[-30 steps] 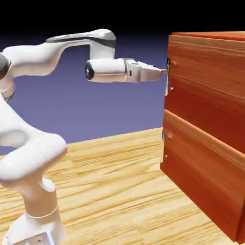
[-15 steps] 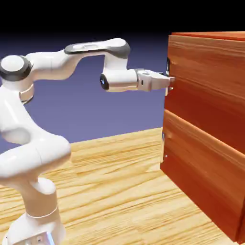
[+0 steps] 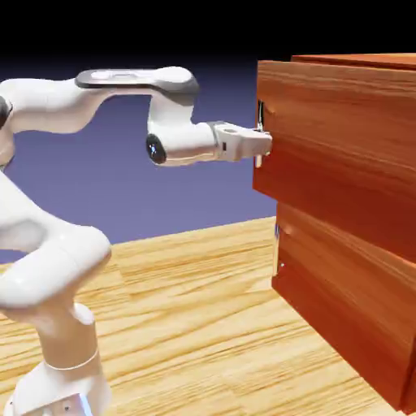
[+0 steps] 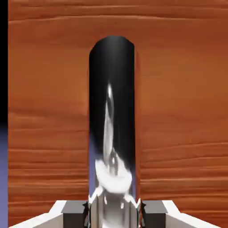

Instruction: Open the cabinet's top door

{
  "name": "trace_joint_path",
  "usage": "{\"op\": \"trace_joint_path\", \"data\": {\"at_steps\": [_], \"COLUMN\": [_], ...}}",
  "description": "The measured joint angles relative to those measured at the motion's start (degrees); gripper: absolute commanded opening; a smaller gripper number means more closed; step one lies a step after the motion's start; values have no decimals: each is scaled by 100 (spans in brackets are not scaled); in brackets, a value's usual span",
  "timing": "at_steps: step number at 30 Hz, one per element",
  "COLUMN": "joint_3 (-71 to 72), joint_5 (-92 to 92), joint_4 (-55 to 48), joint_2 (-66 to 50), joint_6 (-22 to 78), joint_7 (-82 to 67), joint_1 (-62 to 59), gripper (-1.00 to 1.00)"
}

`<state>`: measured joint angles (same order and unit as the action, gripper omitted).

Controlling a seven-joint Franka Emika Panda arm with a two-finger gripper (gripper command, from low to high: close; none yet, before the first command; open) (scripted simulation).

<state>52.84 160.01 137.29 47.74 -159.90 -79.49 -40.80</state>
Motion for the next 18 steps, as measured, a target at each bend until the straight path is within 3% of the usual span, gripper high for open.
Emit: {"op": "trace_joint_path", "data": {"at_steps": [8, 18], "joint_3": [-1138, -3042], "joint_5": [600, -1238], "joint_4": [44, 1365], "joint_2": [-754, 107], "joint_6": [-250, 55], "joint_7": [-1775, -794], "joint_1": [1304, 3380], "gripper": [-100, -100]}}
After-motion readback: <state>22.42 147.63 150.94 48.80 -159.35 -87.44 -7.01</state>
